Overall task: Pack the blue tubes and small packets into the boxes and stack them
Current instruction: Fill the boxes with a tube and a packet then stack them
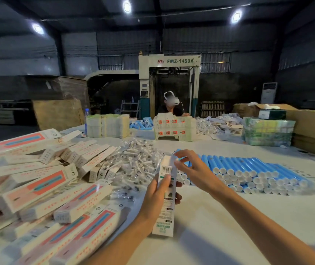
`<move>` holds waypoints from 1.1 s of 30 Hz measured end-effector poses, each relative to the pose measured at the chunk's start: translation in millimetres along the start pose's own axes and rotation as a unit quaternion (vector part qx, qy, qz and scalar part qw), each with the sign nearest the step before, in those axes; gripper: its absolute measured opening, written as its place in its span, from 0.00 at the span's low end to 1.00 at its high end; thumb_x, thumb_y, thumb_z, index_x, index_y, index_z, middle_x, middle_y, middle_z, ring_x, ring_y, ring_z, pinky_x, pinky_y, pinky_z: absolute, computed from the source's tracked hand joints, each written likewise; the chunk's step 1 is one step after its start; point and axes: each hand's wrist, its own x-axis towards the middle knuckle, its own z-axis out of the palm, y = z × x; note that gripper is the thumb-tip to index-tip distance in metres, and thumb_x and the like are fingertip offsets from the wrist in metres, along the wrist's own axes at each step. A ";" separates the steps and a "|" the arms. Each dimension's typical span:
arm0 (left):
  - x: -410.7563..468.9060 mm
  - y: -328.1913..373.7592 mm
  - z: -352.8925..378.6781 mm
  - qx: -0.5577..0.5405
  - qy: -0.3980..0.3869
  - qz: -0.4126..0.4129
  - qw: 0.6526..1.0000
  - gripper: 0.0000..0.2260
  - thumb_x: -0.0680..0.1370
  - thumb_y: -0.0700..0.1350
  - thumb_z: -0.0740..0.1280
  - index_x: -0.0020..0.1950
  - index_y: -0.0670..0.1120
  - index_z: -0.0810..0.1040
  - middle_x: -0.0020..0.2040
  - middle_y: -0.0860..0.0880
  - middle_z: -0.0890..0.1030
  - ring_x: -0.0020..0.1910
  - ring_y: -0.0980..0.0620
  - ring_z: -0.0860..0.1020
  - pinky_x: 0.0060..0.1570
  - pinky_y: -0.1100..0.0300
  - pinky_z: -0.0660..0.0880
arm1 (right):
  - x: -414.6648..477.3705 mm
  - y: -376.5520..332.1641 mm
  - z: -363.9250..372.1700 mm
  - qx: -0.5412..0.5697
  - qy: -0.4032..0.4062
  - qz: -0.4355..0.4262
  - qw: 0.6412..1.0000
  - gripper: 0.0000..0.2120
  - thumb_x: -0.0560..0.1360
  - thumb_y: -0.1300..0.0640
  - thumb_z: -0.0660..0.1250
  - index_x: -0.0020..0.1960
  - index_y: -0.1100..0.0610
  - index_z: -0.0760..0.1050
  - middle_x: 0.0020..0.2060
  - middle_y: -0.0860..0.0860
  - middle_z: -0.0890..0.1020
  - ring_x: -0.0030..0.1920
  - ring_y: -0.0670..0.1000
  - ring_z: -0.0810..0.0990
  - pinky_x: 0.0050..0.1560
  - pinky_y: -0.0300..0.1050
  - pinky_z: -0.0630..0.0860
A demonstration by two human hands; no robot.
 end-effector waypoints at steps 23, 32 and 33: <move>23.0 4.4 -52.6 0.171 0.231 0.094 0.953 0.07 0.84 0.56 0.64 0.57 0.55 0.76 0.49 0.48 0.86 0.40 0.56 0.86 0.35 0.66 0.79 | 21.7 12.3 137.1 -0.101 -0.076 -0.091 0.988 0.11 0.83 0.56 0.60 0.52 0.48 0.80 0.51 0.48 0.84 0.48 0.47 0.82 0.50 0.48 0.80; 8.5 2.8 -28.1 0.059 0.137 0.034 0.988 0.20 0.77 0.63 0.71 0.63 0.53 0.82 0.46 0.43 0.88 0.43 0.43 0.87 0.41 0.52 0.82 | -0.5 27.8 98.8 -0.241 -0.017 -0.133 0.961 0.11 0.83 0.59 0.60 0.59 0.54 0.80 0.56 0.49 0.80 0.56 0.47 0.74 0.65 0.43 0.68; 8.0 3.0 -27.8 0.039 0.134 0.024 0.990 0.21 0.76 0.62 0.70 0.62 0.51 0.83 0.45 0.41 0.87 0.41 0.43 0.86 0.40 0.53 0.82 | -2.4 27.7 97.7 -0.218 -0.007 -0.141 0.966 0.11 0.83 0.61 0.61 0.60 0.56 0.81 0.56 0.51 0.81 0.56 0.45 0.75 0.65 0.42 0.69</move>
